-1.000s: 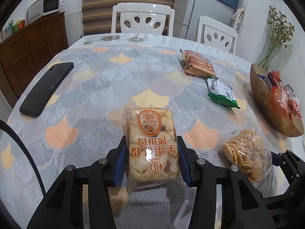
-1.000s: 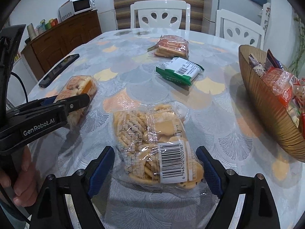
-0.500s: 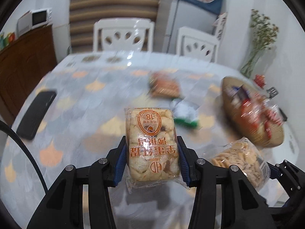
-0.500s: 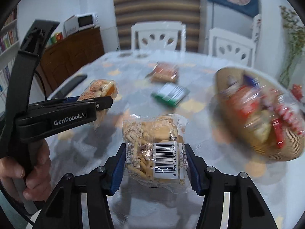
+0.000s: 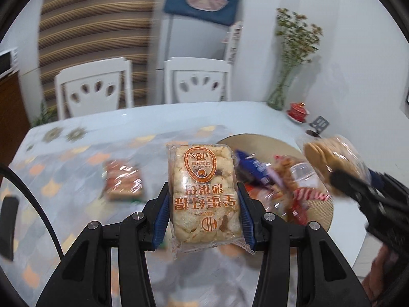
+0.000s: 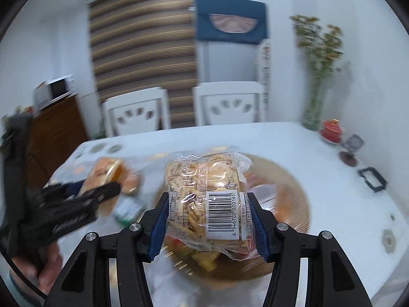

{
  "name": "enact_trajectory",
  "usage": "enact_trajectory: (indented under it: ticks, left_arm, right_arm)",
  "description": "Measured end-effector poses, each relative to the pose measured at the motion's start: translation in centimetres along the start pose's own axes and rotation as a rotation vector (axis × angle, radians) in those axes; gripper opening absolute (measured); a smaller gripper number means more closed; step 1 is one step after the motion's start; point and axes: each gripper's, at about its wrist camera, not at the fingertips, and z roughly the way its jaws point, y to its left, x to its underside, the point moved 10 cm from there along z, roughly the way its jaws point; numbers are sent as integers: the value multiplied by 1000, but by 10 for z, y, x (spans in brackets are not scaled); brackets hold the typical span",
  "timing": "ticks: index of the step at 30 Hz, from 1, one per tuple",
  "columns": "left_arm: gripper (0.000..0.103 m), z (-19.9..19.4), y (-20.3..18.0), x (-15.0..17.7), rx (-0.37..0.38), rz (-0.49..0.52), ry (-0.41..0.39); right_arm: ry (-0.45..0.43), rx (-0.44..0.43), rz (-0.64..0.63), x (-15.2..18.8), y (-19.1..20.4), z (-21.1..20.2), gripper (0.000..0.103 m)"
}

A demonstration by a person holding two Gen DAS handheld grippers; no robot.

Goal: Organize snacks
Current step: 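Carry both packs into the amber bowl and open both tools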

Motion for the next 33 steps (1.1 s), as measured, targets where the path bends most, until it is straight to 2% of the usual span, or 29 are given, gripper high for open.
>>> enact_trajectory:
  ticks: [3, 7, 9, 10, 13, 15, 18, 28, 33]
  left_arm:
    - [45, 18, -20, -11, 32, 31, 7]
    - [45, 41, -40, -20, 113, 24, 46]
    - [57, 47, -47, -20, 147, 11, 66]
    - [70, 49, -48, -19, 160, 0, 75]
    - [71, 43, -44, -16, 162, -13, 55]
    - [71, 35, -38, -13, 137, 8, 44]
    - [71, 25, -25, -11, 125, -21, 38]
    - [71, -27, 30, 2, 33, -79, -7]
    - [71, -46, 85, 39, -86, -123, 15]
  right_arm:
    - [19, 23, 77, -17, -24, 17, 56]
    - [33, 42, 120, -32, -39, 34, 56]
    - [53, 20, 122, -35, -41, 43, 60]
    - [59, 21, 128, -35, -42, 44, 60]
    - [47, 18, 149, -34, -48, 40, 60]
    - [46, 4, 141, -30, -46, 35, 60]
    - [55, 13, 121, -23, -39, 32, 60]
    - [48, -85, 58, -12, 17, 7, 60]
    - [69, -157, -4, 11, 59, 6, 60]
